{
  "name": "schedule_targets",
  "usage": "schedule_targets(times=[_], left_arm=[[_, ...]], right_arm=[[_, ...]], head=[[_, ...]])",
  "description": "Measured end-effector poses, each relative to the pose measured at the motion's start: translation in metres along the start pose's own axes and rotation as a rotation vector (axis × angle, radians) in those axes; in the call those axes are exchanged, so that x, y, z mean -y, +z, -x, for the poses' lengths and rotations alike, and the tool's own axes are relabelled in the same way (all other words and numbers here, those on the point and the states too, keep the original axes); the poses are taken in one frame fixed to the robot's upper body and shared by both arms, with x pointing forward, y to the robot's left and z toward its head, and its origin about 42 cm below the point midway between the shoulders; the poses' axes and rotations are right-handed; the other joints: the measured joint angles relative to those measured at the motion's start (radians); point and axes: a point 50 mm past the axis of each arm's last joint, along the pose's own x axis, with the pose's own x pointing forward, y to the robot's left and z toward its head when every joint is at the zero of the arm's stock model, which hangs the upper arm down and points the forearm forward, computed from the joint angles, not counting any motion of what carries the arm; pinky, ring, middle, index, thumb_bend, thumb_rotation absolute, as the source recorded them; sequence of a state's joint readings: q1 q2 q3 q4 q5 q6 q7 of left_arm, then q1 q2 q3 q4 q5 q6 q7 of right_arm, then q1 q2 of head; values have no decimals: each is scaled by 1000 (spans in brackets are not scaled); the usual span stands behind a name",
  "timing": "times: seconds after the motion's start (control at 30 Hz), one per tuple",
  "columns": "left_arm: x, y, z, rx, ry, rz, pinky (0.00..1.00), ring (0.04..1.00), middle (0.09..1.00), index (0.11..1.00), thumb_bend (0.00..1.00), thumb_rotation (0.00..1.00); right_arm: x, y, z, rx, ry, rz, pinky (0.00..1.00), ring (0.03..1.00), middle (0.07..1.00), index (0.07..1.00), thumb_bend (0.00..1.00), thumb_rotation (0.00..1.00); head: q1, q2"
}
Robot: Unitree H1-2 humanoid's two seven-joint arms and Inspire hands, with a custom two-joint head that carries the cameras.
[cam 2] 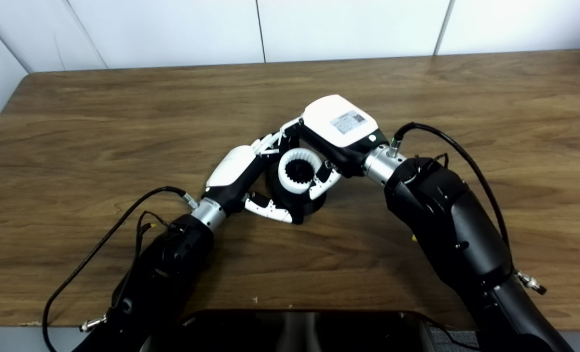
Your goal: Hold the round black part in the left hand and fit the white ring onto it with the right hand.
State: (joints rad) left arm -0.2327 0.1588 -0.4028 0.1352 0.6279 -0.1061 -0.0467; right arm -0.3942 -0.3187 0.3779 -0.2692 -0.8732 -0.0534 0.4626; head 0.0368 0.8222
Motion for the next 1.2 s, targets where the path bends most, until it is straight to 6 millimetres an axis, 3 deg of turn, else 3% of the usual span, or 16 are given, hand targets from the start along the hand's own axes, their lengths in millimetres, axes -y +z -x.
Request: schedule_targets(times=[0.23, 0.3, 0.4, 0.77, 1.2], left_arm=[[0, 0, 0, 0, -1, -1, 1000, 1000, 1000, 630, 1000, 317], [0, 0, 0, -1, -1, -1, 1000, 1000, 1000, 629, 1000, 312], [0, 1, 0, -1, -1, -1, 1000, 1000, 1000, 628, 1000, 308], [0, 2, -1, 2, -2, -3, 1000, 1000, 1000, 623, 1000, 314], [-1, 2, -1, 4, -5, -7, 1000, 1000, 1000, 621, 1000, 325]], right_arm=[[1, 1, 1, -13, 9, 4, 806, 684, 653, 498, 518, 167], [2, 1, 0, -15, 15, 6, 798, 680, 662, 641, 747, 315], [0, 0, 1, -23, 42, 14, 802, 680, 677, 682, 808, 355], [-3, -2, 2, -42, 71, 16, 828, 745, 787, 758, 876, 399], [-4, -4, 3, -49, 94, 12, 829, 770, 813, 797, 914, 419]], head=[[-2, 2], [-2, 2], [-2, 2], [-3, 5], [-8, 2]])
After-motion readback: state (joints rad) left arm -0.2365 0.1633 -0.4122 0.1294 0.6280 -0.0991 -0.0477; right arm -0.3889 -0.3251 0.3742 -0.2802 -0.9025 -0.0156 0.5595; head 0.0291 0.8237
